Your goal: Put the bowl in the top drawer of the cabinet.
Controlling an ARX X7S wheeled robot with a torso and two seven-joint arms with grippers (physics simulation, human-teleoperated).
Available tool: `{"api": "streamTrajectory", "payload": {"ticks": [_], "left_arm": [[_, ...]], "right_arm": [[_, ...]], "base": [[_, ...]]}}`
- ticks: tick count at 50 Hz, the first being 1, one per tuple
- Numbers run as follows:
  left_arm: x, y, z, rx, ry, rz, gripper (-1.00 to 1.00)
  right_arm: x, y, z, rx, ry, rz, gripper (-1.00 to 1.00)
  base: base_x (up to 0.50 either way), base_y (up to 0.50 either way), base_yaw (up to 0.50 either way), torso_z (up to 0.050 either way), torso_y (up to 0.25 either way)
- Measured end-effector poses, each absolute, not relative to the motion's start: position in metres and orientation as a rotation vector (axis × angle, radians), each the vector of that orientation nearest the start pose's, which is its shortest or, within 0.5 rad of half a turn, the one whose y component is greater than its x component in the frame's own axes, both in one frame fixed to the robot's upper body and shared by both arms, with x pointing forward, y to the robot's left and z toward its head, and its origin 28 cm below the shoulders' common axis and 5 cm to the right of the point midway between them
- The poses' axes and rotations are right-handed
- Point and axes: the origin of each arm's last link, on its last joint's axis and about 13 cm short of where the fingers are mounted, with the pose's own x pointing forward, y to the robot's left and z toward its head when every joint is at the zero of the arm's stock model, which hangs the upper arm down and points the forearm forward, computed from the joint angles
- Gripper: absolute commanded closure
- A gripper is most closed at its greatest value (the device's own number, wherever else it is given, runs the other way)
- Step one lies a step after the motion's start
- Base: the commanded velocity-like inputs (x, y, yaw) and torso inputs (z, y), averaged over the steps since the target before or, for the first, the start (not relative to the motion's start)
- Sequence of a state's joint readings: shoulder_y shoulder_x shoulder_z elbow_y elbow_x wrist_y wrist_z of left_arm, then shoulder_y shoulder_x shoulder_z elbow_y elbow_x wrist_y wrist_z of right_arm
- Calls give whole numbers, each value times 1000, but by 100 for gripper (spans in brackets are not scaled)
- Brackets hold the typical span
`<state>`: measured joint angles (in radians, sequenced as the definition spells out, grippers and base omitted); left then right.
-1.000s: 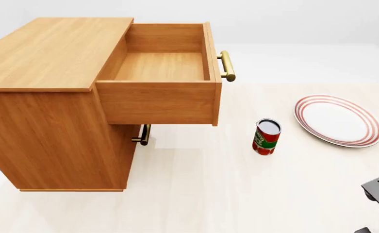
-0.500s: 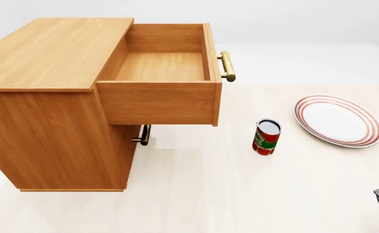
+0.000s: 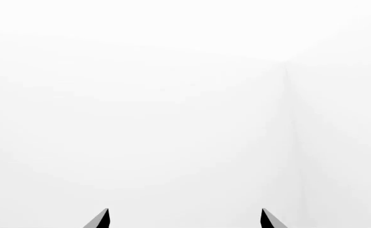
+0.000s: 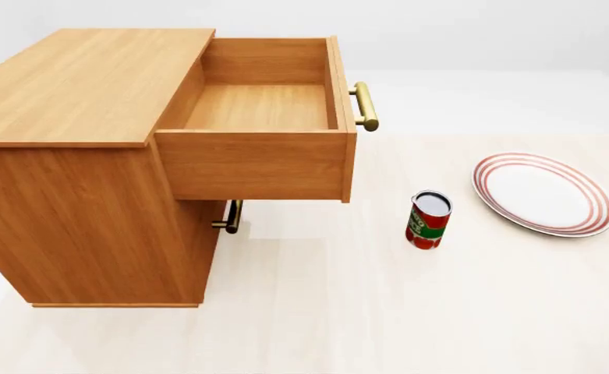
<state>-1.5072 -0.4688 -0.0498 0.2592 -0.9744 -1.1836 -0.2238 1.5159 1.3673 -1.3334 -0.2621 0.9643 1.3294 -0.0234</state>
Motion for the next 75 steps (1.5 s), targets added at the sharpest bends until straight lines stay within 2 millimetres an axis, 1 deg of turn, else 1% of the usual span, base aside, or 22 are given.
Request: {"api": "streamTrajectory", "payload": {"ticks": [12, 22, 32, 41, 46, 52, 64, 75], "left_arm": [[249, 273, 426, -48, -552, -299, -100], [246, 274, 429, -49, -562, -301, -100], [243, 273, 432, -44, -569, -309, -100], [238, 272, 436, -36, -576, -317, -100], [235, 271, 439, -30, -580, -319, -100], [229, 270, 443, -23, -588, -320, -100], [213, 271, 447, -3, -606, -302, -100], [193, 274, 451, 14, -643, -301, -100]], "right_arm": [[232, -294, 322, -882, 771, 157, 100], [267, -276, 387, -1026, 589, 326, 100], [306, -250, 442, -1152, 437, 474, 100], [347, -215, 485, -1225, 309, 600, 100], [362, -191, 498, -1262, 247, 675, 100], [369, -163, 508, -1294, 168, 757, 100], [369, -111, 524, -1331, 30, 909, 100], [366, -75, 528, -1368, -59, 1029, 100]], "base": [[0, 0, 0, 0, 0], [0, 0, 0, 0, 0], [0, 0, 0, 0, 0], [0, 0, 0, 0, 0], [0, 0, 0, 0, 0], [0, 0, 0, 0, 0], [0, 0, 0, 0, 1], [0, 0, 0, 0, 0]]}}
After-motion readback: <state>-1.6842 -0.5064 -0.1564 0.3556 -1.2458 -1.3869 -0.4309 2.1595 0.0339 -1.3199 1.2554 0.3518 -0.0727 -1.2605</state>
